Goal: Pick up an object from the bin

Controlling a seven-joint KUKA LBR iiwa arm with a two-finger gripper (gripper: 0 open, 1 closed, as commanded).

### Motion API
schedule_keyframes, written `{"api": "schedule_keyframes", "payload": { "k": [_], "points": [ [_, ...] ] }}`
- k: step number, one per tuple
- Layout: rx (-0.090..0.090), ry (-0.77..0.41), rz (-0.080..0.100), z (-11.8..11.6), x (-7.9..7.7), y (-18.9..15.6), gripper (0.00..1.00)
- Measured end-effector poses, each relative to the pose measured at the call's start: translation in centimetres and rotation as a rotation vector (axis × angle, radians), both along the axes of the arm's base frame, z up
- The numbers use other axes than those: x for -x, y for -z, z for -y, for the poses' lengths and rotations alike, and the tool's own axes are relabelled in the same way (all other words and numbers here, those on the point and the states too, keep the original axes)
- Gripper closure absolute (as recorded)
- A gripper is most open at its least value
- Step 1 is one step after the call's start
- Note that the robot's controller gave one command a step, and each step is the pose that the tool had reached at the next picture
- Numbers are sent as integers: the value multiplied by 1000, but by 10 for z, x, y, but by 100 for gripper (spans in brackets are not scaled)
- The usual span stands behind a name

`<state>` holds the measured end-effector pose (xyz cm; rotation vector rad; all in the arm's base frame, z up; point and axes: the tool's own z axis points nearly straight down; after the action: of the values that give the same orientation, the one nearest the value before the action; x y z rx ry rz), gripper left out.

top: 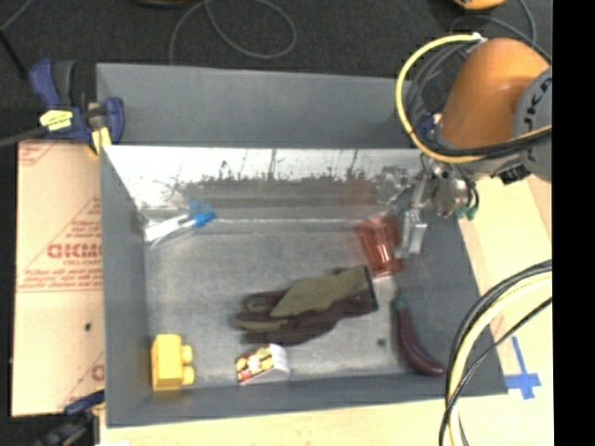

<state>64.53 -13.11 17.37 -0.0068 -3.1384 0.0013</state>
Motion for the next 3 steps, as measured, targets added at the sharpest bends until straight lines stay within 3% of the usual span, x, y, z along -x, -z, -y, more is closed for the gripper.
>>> {"api": "schedule_keyframes", "payload": {
  "k": [1,2,3],
  "points": [
    [1,-2,8,0,-1,-6,0],
    [2,-83,13,5,16,22,0],
    [5,-173,39,8,25,73,0]
  ]
}}
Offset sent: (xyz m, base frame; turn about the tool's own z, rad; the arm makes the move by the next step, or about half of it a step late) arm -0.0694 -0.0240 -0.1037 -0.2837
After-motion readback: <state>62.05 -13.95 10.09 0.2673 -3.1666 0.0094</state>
